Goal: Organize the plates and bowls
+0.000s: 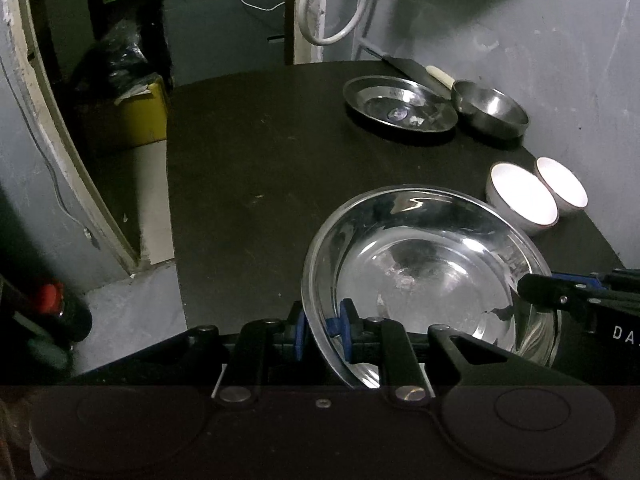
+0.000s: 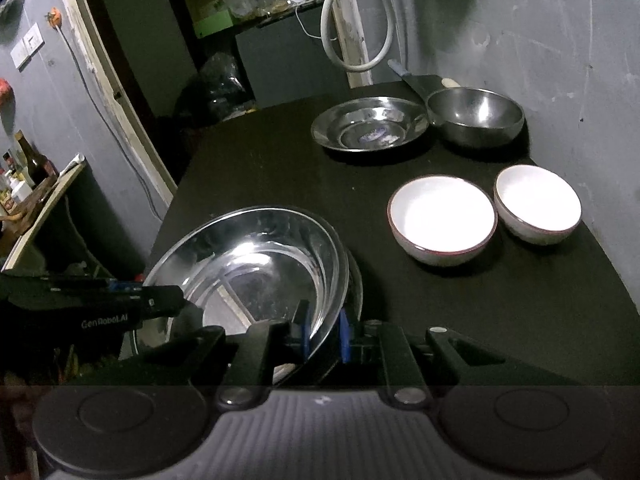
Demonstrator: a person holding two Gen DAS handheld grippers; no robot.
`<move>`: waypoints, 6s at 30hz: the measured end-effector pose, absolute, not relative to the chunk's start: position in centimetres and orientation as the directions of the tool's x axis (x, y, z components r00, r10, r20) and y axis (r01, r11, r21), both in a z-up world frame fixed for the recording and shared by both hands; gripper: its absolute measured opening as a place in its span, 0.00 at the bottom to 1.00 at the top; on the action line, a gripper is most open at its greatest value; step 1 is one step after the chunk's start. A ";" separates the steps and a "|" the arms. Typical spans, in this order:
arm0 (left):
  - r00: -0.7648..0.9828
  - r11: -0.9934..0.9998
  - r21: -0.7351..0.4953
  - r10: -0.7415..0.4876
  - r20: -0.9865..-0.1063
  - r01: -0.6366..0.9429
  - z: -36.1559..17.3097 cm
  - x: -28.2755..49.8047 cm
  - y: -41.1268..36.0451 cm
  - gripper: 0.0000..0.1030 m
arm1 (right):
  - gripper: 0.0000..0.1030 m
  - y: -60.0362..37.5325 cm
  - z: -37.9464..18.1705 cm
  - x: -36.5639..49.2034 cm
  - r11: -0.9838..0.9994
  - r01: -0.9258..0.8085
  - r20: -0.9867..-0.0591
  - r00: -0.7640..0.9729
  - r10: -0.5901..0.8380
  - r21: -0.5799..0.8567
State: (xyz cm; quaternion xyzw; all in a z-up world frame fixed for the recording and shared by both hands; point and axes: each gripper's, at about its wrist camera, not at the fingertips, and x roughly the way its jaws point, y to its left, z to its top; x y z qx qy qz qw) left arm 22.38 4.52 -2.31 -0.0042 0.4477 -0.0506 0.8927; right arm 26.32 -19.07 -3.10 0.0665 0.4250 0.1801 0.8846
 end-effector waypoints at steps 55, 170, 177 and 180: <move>0.687 0.988 -0.153 -0.125 -0.716 0.020 -0.9 27.3 6.1 0.99 | 0.79 -20.4 -1.4 29.2 0.951 -0.234 -0.687 0.658 0.309 0.203; 0.678 0.976 -0.179 -0.213 -0.703 0.121 -1.8 21.9 5.8 0.21 | 0.23 -21.5 -3.3 26.9 0.831 -0.279 -0.650 0.522 0.552 0.482; 0.664 0.981 -0.153 -0.195 -0.722 0.122 -2.3 21.9 5.0 0.22 | 0.23 -21.4 -3.6 26.9 0.838 -0.265 -0.672 0.505 0.542 0.477; 0.656 0.982 -0.146 -0.189 -0.731 0.121 -2.6 21.8 4.8 0.22 | 0.23 -21.3 -3.7 27.0 0.842 -0.258 -0.682 0.497 0.537 0.474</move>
